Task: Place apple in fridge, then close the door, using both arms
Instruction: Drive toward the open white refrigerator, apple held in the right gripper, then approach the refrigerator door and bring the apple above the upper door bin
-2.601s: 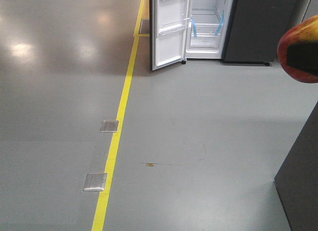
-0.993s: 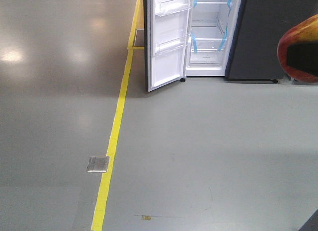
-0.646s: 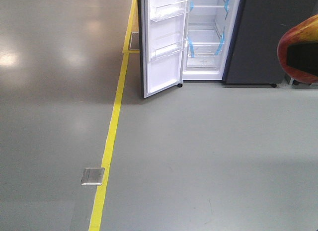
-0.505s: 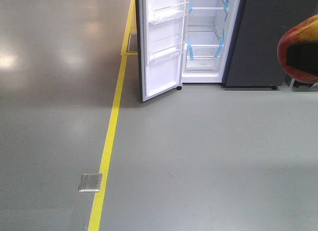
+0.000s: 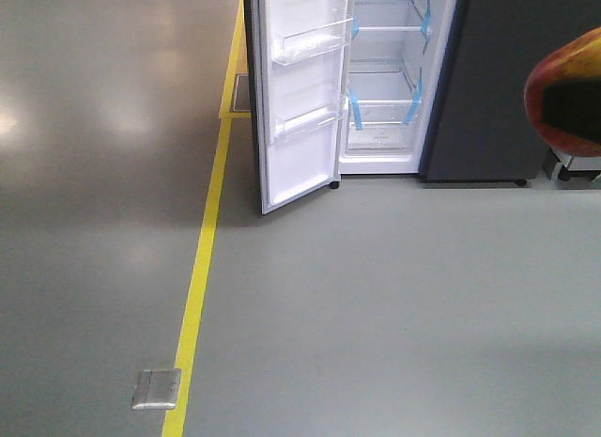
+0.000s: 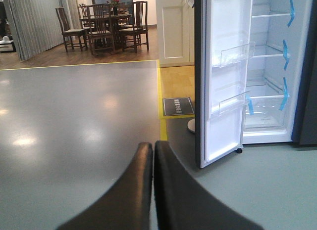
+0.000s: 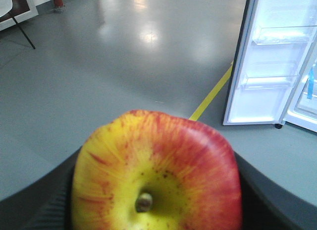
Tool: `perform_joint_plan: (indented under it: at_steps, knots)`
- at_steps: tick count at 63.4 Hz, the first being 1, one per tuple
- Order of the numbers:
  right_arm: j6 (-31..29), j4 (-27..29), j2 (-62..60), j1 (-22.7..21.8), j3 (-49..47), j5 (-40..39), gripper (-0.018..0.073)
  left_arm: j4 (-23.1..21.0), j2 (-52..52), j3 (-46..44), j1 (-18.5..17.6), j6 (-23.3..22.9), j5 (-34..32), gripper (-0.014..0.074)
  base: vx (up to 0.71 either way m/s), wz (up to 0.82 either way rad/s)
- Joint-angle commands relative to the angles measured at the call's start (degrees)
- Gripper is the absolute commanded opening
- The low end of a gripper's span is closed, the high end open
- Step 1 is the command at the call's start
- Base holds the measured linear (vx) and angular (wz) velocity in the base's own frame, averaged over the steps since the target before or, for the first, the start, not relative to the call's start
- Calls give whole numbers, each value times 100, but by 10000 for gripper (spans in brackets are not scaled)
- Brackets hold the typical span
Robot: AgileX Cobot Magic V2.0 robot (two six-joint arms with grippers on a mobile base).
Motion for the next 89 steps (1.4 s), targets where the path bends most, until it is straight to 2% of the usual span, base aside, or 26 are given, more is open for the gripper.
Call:
perform_joint_plan:
  at_steps: [1,89]
  knots:
    - [-31,283,-44,-12,-133,-346,-6,-49,-80,123,3,-40,-443,-6,27,-4]
    - [-31,283,-44,-12,-133,-346,-6,-49,-80,123,3,-40,-443,-6,24,-1]
